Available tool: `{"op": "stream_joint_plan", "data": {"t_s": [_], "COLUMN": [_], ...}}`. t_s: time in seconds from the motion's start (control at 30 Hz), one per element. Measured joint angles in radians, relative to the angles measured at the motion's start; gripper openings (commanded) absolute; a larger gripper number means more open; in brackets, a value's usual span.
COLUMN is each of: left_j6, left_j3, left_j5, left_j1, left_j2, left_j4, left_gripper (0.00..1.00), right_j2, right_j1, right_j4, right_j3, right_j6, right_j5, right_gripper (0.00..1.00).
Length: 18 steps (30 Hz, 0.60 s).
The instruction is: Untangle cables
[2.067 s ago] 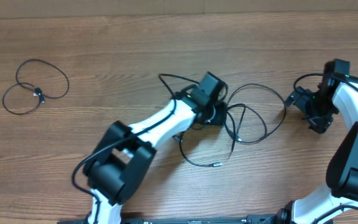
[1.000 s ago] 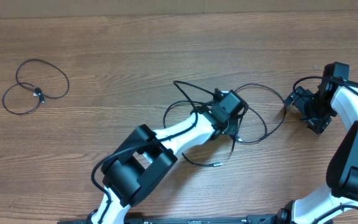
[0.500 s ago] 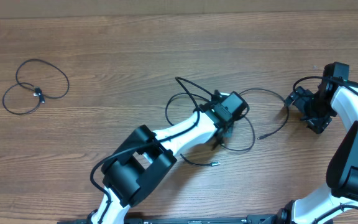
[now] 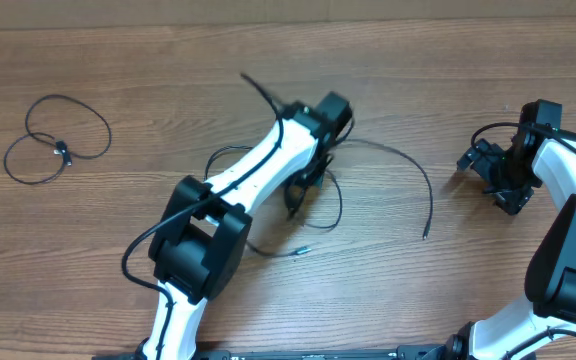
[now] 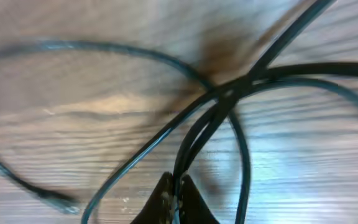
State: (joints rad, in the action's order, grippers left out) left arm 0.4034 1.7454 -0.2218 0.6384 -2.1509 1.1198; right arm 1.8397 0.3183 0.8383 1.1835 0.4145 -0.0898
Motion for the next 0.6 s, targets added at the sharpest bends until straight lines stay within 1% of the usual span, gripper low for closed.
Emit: {"op": "stream_joint_plan", "data": {"t_s": [0.07, 0.13, 0.37, 0.5, 0.6], "left_j6": [-0.037, -0.059, -0.077, -0.119, -0.174], "left_j3": [0.077, 0.117, 0.122, 0.122, 0.122], "left_j5": [-0.001, -0.003, 0.003, 0.063, 0.134], "left_j1": [0.005, 0.01, 0.01, -0.012, -0.037], "left_j2": [0.0, 0.0, 0.0, 0.0, 0.0], "left_j4": [0.021, 0.033, 0.111, 0.121, 0.115], "left_gripper": [0.04, 0.04, 0.04, 0.04, 0.04], "right_j2": [0.0, 0.0, 0.0, 0.0, 0.0], "right_j1": [0.0, 0.0, 0.0, 0.0, 0.0], "right_j4": [0.0, 0.0, -0.001, -0.001, -0.039], "right_j3": [0.0, 0.0, 0.0, 0.0, -0.001], "right_j6": [0.001, 0.0, 0.0, 0.0, 0.0], "right_j5": [0.0, 0.0, 0.0, 0.0, 0.011], "right_gripper": [1.0, 1.0, 1.0, 1.0, 1.0]}}
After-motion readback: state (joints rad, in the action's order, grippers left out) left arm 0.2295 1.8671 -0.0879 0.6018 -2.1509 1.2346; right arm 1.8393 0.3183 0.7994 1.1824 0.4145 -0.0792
